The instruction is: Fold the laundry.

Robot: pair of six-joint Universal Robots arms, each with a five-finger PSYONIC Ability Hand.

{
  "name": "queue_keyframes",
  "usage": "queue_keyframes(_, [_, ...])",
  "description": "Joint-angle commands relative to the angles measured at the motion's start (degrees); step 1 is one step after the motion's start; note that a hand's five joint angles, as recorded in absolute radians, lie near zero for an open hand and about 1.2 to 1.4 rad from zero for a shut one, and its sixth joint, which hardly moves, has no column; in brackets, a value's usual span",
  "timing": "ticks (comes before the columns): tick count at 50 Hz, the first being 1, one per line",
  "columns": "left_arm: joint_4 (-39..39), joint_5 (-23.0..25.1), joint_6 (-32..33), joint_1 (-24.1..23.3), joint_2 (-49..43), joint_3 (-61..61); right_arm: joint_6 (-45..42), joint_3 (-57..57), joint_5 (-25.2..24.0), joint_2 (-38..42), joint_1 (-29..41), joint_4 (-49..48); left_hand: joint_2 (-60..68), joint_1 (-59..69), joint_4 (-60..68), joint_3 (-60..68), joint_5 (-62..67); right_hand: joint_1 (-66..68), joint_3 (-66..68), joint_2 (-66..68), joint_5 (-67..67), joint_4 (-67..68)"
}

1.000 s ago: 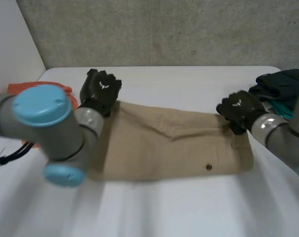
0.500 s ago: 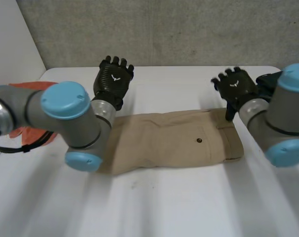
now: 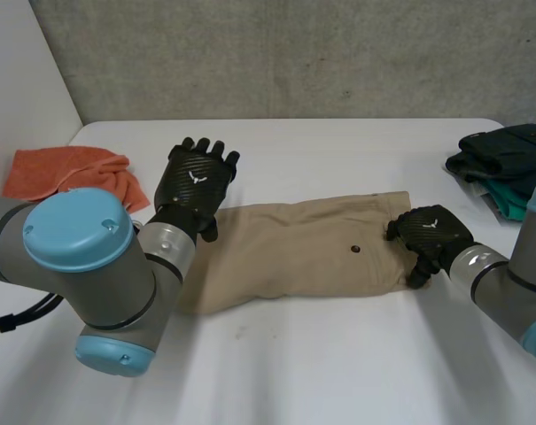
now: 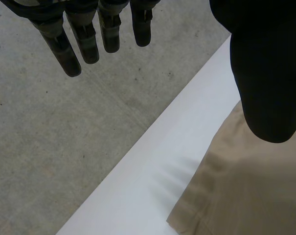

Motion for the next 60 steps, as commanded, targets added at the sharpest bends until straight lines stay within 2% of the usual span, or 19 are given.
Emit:
queue_keyframes(1, [-0.03,-0.02,0.11,-0.22,0.08,0.08,-0.37,-0.41,0.03,3.82,0.37,-6.08,-2.02,-0.88,-1.69,-2.27,-2.82,27.36,27.76,27.56,27.97,27.61])
queue_keyframes(3, [-0.03,-0.02,0.11,-0.22,0.17,0.07,-0.29,-0.41,0.03,3.91,0.29,-6.61,-2.02,-0.88,-1.69,-2.27,-2.82,49.98,50.38,50.18,50.59,50.23])
queue_keyframes(11, [-0.21,-0.46,0.11,-0.49,1.31,-0.1,-0.46,-0.49,0.82,2.42,-0.5,-5.91,-2.02,-0.88,-1.69,-2.27,-2.82,50.09,50.5,50.29,50.7,50.35])
queue_keyframes(14, [-0.29,-0.46,0.11,-0.57,3.59,-1.15,-3.09,-0.5,1.35,-2.14,-2.95,-2.23,-2.02,-0.88,-1.69,-2.27,-2.82,50.09,50.5,50.29,50.7,50.35])
queue_keyframes(18, [-0.12,-0.02,0.02,-0.49,6.66,-3.0,-12.04,-0.67,2.31,-6.11,-9.9,4.98,-2.02,-0.88,-1.69,-2.27,-2.82,50.09,50.5,50.29,50.7,50.35])
queue_keyframes(22, [-0.12,-0.02,0.02,-0.31,8.6,-4.05,-21.98,-1.37,3.54,-6.73,-11.14,7.98,-2.02,-0.88,-1.69,-2.27,-2.82,50.09,50.5,50.29,50.7,50.35])
queue_keyframes(25, [-0.12,-0.02,0.02,-0.22,9.13,-4.49,-25.07,-2.25,3.55,-8.39,-8.25,6.49,-2.02,-0.88,-1.69,-2.27,-2.82,50.09,50.5,50.29,50.7,50.35])
queue_keyframes(30, [-0.12,-0.2,-0.07,-0.22,9.66,-5.11,-24.98,-3.92,1.01,-10.5,3.08,-1.14,-2.02,-0.88,-1.69,-2.27,-2.82,50.09,50.5,50.29,50.7,50.35])
queue_keyframes(34, [-0.12,-0.29,-0.77,-0.14,10.54,-6.16,-26.47,-2.35,-5.32,-9.8,11.69,-9.49,-2.02,-0.88,-1.69,-2.27,-2.82,50.09,50.5,50.29,50.7,50.35])
queue_keyframes(36, [-0.12,-0.29,-1.29,-0.05,11.15,-6.52,-28.67,-1.38,-10.41,-9.19,16.53,-13.89,-2.02,-0.88,-1.69,-2.27,-2.82,50.09,50.5,50.29,50.7,50.35])
queue_keyframes(40, [-0.12,-0.37,-2.61,0.48,11.94,-6.52,-34.73,-1.99,-16.13,-2.35,22.78,-16.1,-2.02,-0.88,-1.69,-2.27,-2.82,50.09,50.5,50.29,50.7,50.35])
queue_keyframes(44, [-0.12,-0.37,-3.75,2.14,12.47,-5.99,-37.99,-5.23,-16.67,3.2,26.47,-12.25,-2.02,-0.88,-1.69,-2.27,-2.82,50.09,50.5,50.29,50.7,50.35])
queue_keyframes(46, [-0.12,-0.37,-4.2,3.02,12.73,-5.47,-37.29,-6.73,-16.49,3.38,27.35,-9.08,-2.02,-0.88,-1.69,-2.27,-2.82,28.91,29.31,29.11,29.52,29.16])
queue_keyframes(49, [-0.03,-0.29,-4.72,3.64,12.65,-4.32,-32.66,-7.79,-16.67,3.38,27.45,-5.57,-2.02,-0.88,-1.69,-2.27,-2.82,-19.91,-19.5,-19.71,-19.3,-19.65])
queue_keyframes(52, [-0.03,-0.29,-5.51,4.08,12.56,-1.69,-23.35,-7.97,-16.84,1.72,27.01,-5.47,-2.02,-0.88,-1.69,-2.27,-2.82,-19.91,-19.5,-19.71,-19.3,-19.65])
queue_keyframes(53, [-0.03,-0.29,-5.69,4.17,12.56,-0.99,-13.83,-7.79,-16.5,-1.16,26.31,-5.9,-2.02,-0.88,-1.69,-2.27,-2.82,-19.91,-19.5,-19.71,-19.3,-19.65])
queue_keyframes(55, [-0.03,-0.2,-6.39,4.08,12.04,1.56,-3.67,-7.18,-16.05,-4.43,25.43,-6.17,-2.02,-0.88,-1.69,-2.27,-2.82,-19.91,-19.5,-19.71,-19.3,-19.65])
queue_keyframes(56, [-0.03,-0.2,-6.74,4.08,11.77,2.61,5.34,-6.83,-15.1,-6.88,24.38,-6.43,-2.02,-0.88,-1.69,-2.27,-2.82,-19.91,-19.5,-19.71,-19.3,-19.65])
queue_keyframes(60, [-0.38,0.15,-8.5,3.12,8.96,6.83,22.25,-6.3,-10.45,-9.88,19.47,-5.47,-2.02,-0.88,-1.69,-2.27,-2.82,-19.91,-19.5,-19.71,-19.3,-19.65])
